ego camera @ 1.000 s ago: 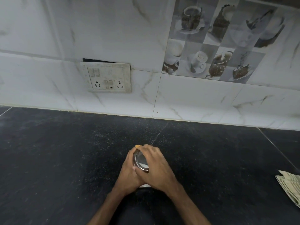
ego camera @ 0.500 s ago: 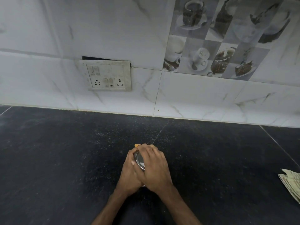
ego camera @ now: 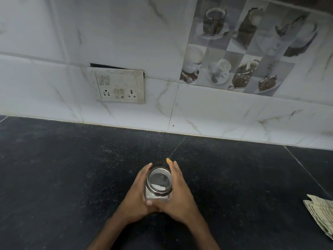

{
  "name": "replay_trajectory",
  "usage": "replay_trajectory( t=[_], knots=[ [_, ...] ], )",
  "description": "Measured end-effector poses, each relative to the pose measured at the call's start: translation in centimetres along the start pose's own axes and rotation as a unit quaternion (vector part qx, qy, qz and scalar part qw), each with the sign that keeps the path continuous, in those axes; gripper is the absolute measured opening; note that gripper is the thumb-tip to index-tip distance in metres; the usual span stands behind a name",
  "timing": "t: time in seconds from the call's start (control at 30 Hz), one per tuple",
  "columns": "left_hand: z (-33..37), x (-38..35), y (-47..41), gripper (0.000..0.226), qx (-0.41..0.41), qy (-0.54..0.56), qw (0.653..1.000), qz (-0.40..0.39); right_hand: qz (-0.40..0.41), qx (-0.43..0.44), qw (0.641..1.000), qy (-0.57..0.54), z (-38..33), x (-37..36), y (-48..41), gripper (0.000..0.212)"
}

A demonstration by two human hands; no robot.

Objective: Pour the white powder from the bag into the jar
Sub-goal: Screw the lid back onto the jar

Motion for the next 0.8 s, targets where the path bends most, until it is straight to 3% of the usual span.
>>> replay_trajectory(
  t=[0.13, 0.23, 0.47, 0.8],
  knots=[
    [0.1, 1.5, -0.2, 0.112, 0.001, -0.029, 0.999, -0.027, -0.079, -0.005, 0.997, 0.019, 1.2, 1.1, 0.3, 0.137],
    [0.3, 1.8, -0.7, 0.098, 0.006, -0.026, 0.999, -0.034, -0.041, 0.002, 0.999, 0.033, 1.3, 0.3, 0.3, 0.125],
    [-0.6, 1.9, -2.8, 0.102, 0.014, -0.016, 0.999, -0.043, -0.001, 0.002, 0.999, 0.054, 2.0, -1.0, -1.4, 0.115],
    [-2.3, 1.5, -13.9, 0.103, 0.027, -0.002, 0.997, -0.070, -0.023, 0.003, 0.998, 0.058, 1.8, -1.4, -12.8, 0.114]
  ],
)
Point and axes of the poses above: each hand's wrist, its own y-axis away from the middle knuckle, its own x-axis out of the back of the hand, z = x × y, the point moved 1 cm from there along -y, towards the middle knuckle, and after that the axes turned 14 degrees about z, right-handed, at the moved point
